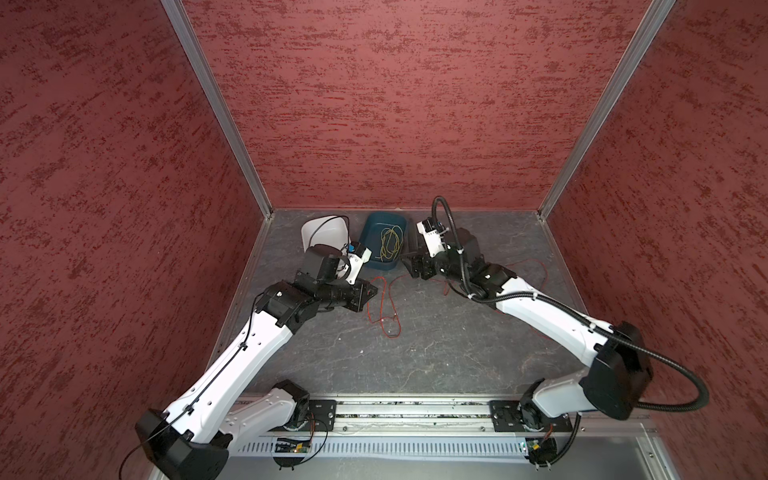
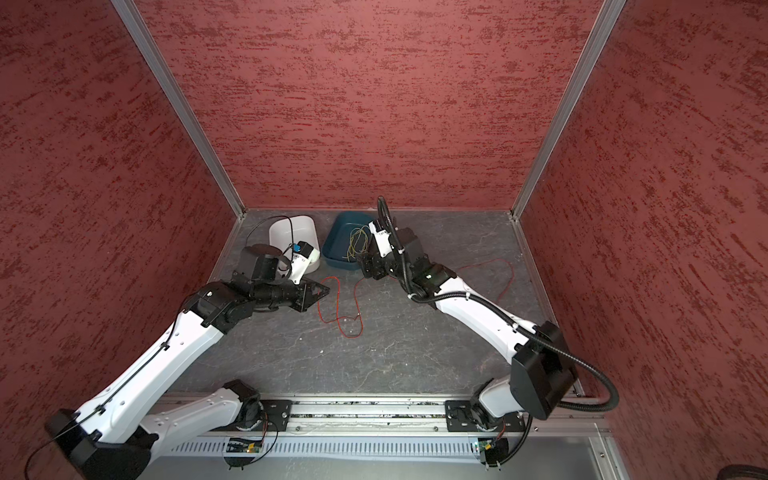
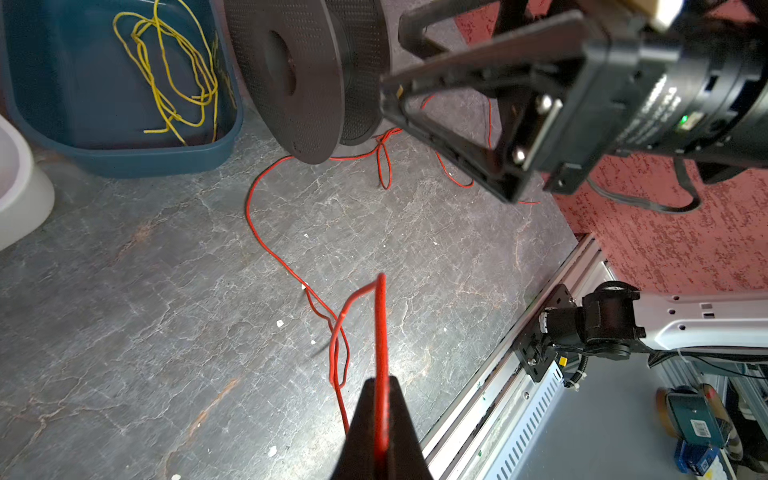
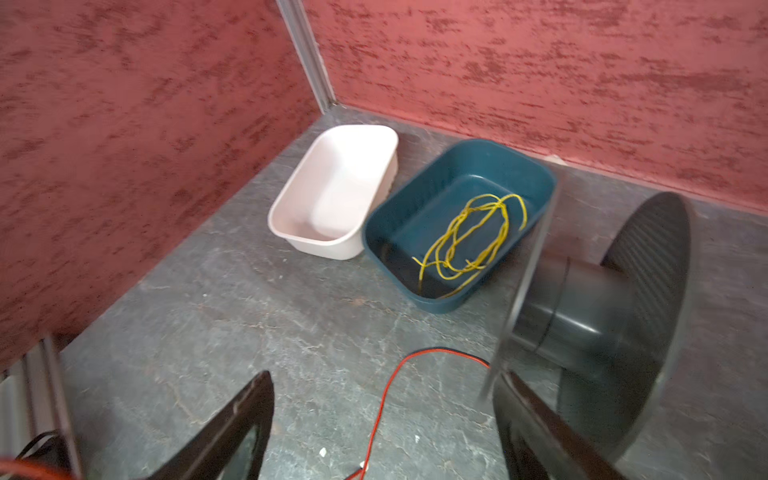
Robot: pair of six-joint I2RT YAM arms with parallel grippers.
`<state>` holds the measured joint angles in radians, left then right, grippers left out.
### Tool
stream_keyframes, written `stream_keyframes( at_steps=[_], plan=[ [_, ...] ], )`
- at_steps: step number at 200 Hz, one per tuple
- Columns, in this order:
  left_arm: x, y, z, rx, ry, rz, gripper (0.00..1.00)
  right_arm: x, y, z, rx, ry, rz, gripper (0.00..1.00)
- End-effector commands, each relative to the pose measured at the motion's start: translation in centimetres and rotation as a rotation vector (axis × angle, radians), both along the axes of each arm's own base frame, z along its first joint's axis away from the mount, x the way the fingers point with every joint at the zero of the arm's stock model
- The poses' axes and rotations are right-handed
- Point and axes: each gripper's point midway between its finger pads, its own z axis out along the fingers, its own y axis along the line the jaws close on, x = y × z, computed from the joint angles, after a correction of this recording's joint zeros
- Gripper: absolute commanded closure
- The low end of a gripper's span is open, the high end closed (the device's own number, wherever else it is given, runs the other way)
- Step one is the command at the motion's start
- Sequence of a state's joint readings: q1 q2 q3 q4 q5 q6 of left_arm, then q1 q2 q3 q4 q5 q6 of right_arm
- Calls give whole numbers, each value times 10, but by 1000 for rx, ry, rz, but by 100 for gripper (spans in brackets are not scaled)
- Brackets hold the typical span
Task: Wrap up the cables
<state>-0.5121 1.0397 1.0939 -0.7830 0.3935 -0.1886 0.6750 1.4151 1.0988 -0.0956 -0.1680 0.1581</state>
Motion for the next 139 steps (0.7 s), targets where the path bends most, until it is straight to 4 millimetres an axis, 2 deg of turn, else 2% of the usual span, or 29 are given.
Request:
stream_keyframes(
  at_steps=[1,36,78,112,129,131,139],
  plan=[
    [2,-12,22,-45,-63,-49,92,-32,19,6,87,-40,195,19],
    [3,-16,31,-54,-78,-59,92,-63,25,-9,169,-2,317,21],
    [4,-21,36,-79,-95,-71,92,-90,41,-8,242,-27,422,24],
    [5,-26,40,-104,-100,-86,92,-96,63,-7,293,-23,475,28],
    [4,-28,43,-114,-106,-95,92,-90,70,-6,306,-22,461,35],
    [4,-28,43,-116,-107,-97,92,-88,72,-13,297,-6,457,36],
    [3,-28,44,-120,-108,-101,92,-84,76,-18,298,8,449,43]
  ],
)
